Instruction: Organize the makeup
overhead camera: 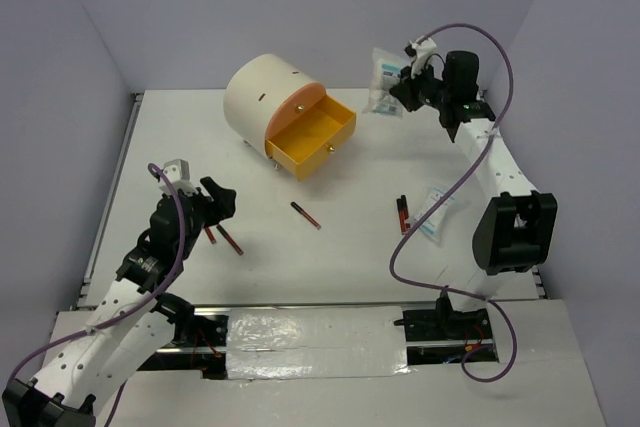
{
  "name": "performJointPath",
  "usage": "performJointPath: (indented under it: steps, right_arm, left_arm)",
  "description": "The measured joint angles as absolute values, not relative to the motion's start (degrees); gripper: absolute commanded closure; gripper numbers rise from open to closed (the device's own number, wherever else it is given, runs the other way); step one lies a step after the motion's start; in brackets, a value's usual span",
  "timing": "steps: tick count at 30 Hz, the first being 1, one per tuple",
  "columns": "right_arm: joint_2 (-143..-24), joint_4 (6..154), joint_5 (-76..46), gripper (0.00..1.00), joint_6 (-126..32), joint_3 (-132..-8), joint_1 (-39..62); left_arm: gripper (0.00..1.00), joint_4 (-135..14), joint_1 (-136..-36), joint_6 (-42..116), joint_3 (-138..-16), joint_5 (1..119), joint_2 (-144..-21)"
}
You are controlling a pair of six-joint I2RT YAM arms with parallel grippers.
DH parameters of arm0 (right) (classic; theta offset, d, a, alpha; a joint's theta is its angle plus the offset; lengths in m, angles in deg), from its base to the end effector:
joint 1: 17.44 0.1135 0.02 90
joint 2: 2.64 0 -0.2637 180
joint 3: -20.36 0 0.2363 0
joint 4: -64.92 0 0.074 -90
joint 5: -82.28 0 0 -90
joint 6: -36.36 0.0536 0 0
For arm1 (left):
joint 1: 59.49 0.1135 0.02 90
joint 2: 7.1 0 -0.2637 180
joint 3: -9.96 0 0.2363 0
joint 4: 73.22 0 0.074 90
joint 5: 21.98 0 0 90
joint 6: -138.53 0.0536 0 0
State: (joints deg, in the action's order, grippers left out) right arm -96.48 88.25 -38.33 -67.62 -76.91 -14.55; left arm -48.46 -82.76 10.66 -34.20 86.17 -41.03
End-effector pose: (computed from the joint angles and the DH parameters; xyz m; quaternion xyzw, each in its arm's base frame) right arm 0.3846 0.0467 0.3499 -0.2658 0.7588 0.1616 0.5722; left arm 0.1487 -0.0458 0.2713 -0.1950 0.7624 -0.2000 0.5838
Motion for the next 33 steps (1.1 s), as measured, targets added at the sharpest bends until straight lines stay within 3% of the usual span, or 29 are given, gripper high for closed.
performJointPath:
  steps: [6, 12, 22, 31, 32, 33]
  right_arm:
    - [-95.2, 96.4, -43.3, 1.00, -98.8, -84.9, -6.6]
    - [-92.1, 99.0, -42.2, 1.00, -125.0, -82.1, 5.3]
    - [-94.0, 98.3, -33.7, 0.99, -146.8, -78.2, 11.5]
    - [-99.6, 97.6, -28.4, 0.89, -158.7, -78.1, 12.6]
    - [-99.9, 97.5, -27.9, 0.87, -160.4, -78.0, 12.6]
    - [-100.0, 97.4, -27.5, 0.76, -161.7, -77.8, 12.6]
  left_arm:
    - [0.24, -49.4, -82.8, 10.7, -34.2, 86.1, -41.1]
    - [0.24, -49.2, -82.8, 10.7, -34.2, 86.1, -40.7]
    - [0.24, -48.1, -82.8, 10.6, -34.1, 86.2, -38.3]
    - [0.24, -47.6, -82.8, 10.6, -33.4, 86.2, -37.5]
    - [0.24, -47.4, -82.8, 10.6, -33.4, 86.3, -37.3]
    - [0.23, -47.4, -82.8, 10.6, -33.4, 86.3, -37.2]
